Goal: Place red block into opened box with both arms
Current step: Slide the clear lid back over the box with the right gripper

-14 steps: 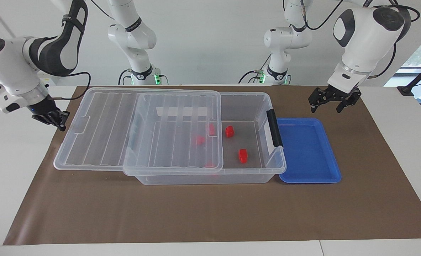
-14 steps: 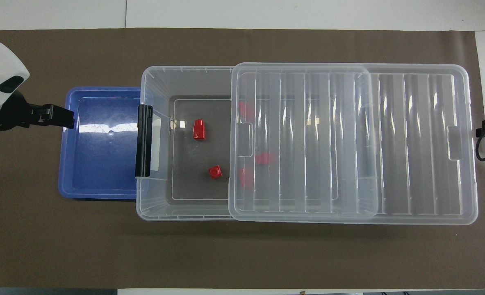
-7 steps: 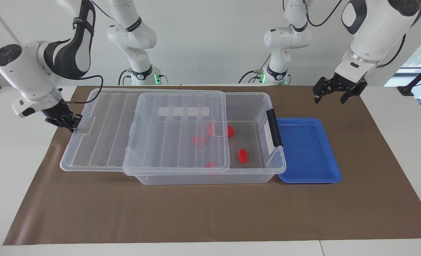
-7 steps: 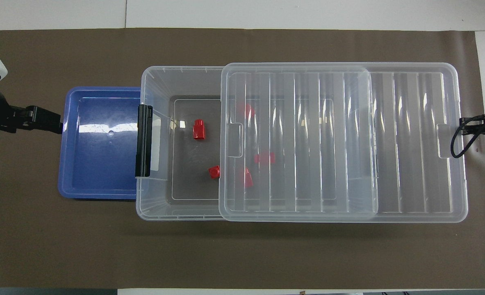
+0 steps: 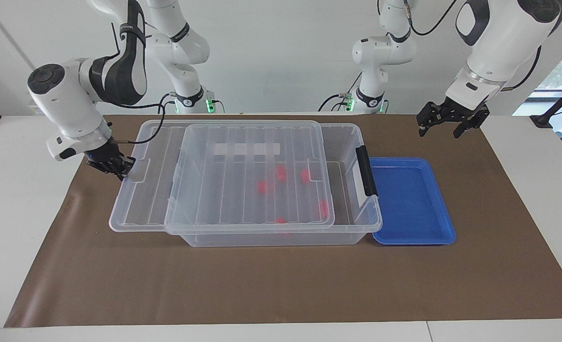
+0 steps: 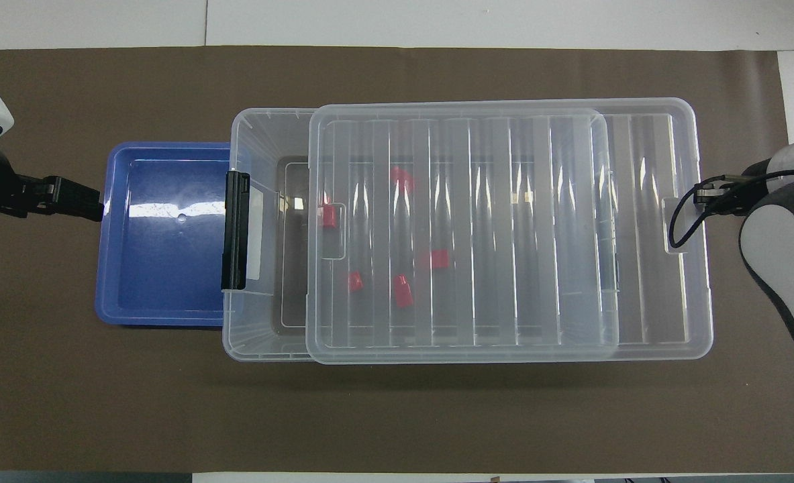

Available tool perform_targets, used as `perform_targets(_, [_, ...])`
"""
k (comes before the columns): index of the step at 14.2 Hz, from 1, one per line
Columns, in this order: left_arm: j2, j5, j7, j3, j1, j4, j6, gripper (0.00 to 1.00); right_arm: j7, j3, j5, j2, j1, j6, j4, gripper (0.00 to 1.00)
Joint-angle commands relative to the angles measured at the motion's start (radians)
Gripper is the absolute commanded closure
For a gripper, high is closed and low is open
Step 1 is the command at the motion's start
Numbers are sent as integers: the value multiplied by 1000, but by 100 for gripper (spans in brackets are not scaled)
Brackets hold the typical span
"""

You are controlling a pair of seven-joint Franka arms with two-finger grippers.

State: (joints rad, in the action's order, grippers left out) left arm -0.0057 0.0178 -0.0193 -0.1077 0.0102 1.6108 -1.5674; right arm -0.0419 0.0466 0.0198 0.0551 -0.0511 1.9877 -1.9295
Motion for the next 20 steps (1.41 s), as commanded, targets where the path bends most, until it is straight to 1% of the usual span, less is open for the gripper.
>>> perform_targets(1, [-4,14,-19,-9,-13,-11,10,0,-67,-4,5,-26,31,17,-35,100])
perform_targets(6, [-4,16,-48,3,-18,-14,18,0,-179,-4,5,-27,99,23,-39,100])
perform_targets(8, [-4,16,-68,52,11,-12,17,0,-225,-4,5,-27,126,25,-39,100])
perform_targets(10, [-5,16,-70,80,30,-12,18,0,-242,-4,5,-27,137,25,-39,100])
perform_targets(15, [-11,14,-68,75,17,-5,24,0,-280,-4,6,-29,158,23,-39,100])
perform_targets(20, [-16,11,-60,72,19,1,15,0,-273,-4,6,-31,155,10,-31,100])
